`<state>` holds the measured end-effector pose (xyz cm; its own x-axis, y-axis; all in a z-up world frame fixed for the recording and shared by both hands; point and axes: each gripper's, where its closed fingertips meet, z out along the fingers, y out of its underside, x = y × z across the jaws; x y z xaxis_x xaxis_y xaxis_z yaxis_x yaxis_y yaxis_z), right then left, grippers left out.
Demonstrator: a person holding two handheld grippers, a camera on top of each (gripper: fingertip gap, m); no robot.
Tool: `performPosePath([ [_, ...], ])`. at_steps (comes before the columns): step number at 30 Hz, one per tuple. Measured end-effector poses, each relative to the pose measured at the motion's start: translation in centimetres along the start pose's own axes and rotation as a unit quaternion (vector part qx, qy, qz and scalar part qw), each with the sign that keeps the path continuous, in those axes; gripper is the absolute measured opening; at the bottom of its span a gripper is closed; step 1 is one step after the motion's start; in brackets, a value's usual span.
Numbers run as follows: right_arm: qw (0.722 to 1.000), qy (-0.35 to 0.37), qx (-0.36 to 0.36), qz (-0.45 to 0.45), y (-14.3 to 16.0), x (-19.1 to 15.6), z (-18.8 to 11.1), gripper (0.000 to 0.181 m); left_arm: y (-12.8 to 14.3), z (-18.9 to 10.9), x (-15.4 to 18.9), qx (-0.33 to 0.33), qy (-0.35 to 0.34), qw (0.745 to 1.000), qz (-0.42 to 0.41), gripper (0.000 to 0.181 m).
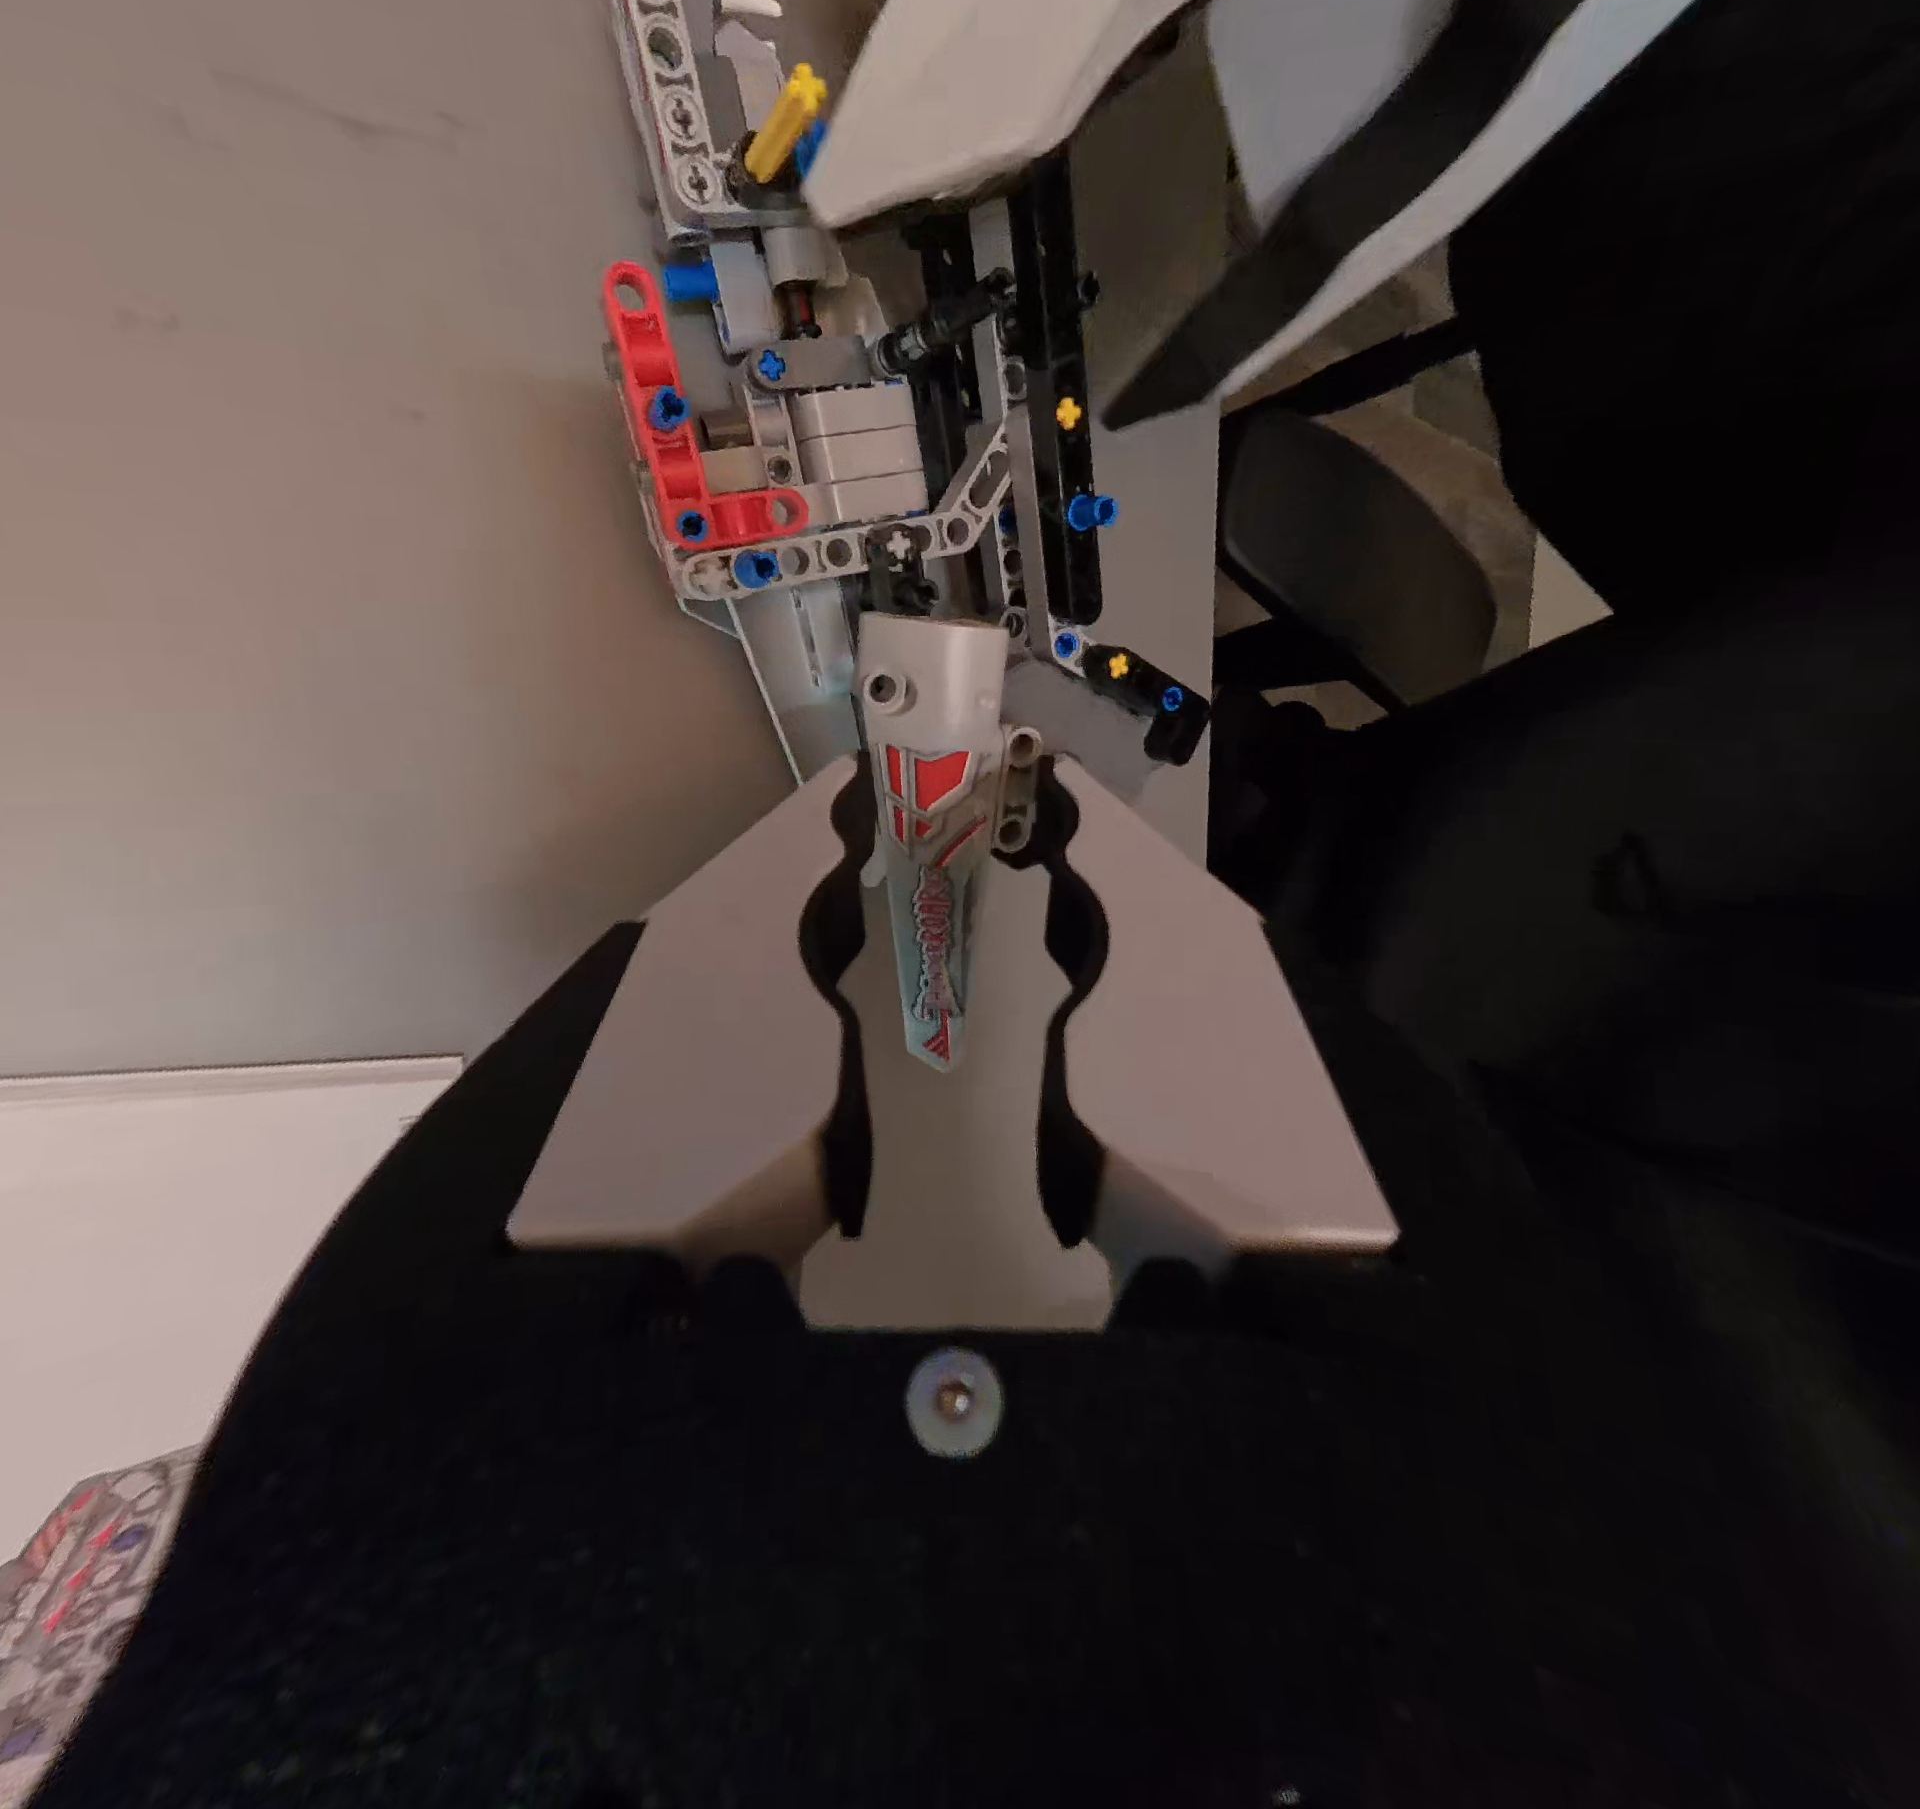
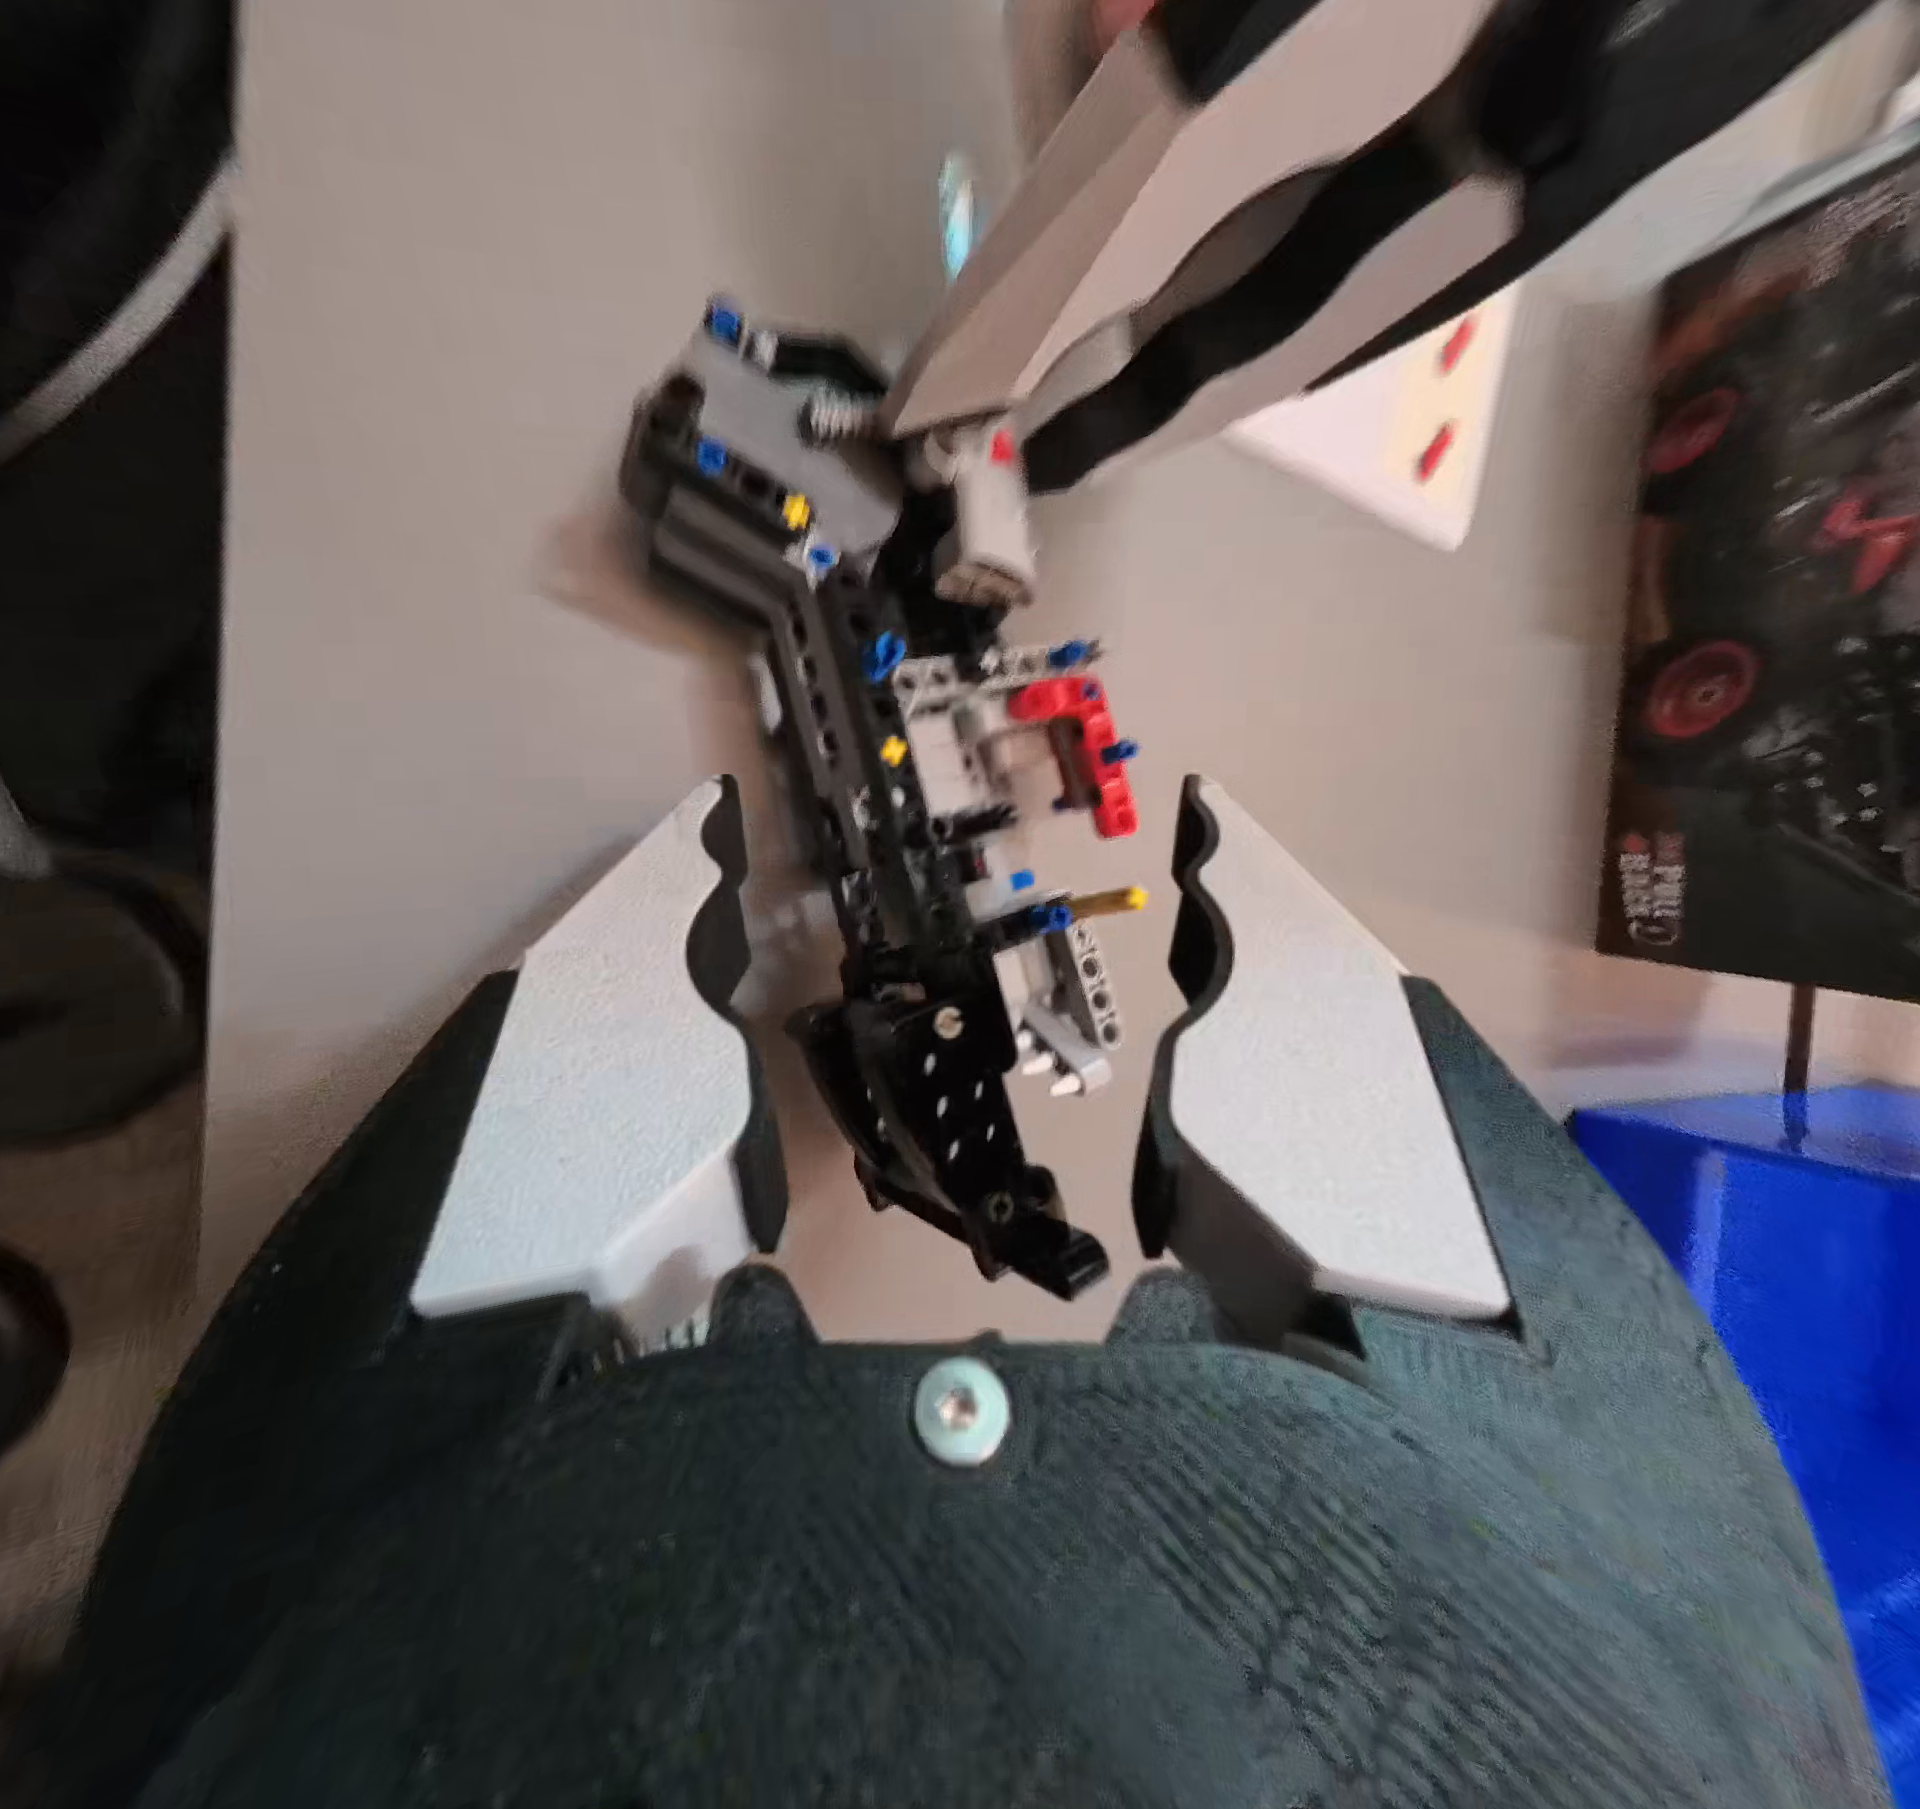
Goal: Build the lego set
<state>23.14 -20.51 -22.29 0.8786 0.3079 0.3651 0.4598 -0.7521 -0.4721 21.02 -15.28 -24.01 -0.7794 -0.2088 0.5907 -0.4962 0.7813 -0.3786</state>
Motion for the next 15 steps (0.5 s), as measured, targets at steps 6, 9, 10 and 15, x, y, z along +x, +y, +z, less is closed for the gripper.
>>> performPosePath([
  [6, 0.957, 0.161, 0.080, 0.226, 0.7, 2.4, -5.6, 0.086, -1.3, -1.2, -0.3, 0.084, -0.014, 0.996, -0.022, 0.028],
  [9, 0.892, 0.246, 0.137, 0.354, 2.2, 1.8, -6.4, 0.080, -1.7, -2.1, -0.8, 0.127, -0.041, 0.991, -0.021, 0.028],
  [10, 0.865, 0.258, 0.142, 0.406, 3.3, 1.2, -5.9, 0.085, -1.8, -2.3, -1.1, 0.135, -0.055, 0.989, -0.021, 0.028],
  [15, 0.803, 0.288, 0.144, 0.501, 5.3, -1.0, -2.6, 0.099, -2.9, -2.0, -1.0, 0.153, -0.062, 0.986, -0.024, 0.028],
])
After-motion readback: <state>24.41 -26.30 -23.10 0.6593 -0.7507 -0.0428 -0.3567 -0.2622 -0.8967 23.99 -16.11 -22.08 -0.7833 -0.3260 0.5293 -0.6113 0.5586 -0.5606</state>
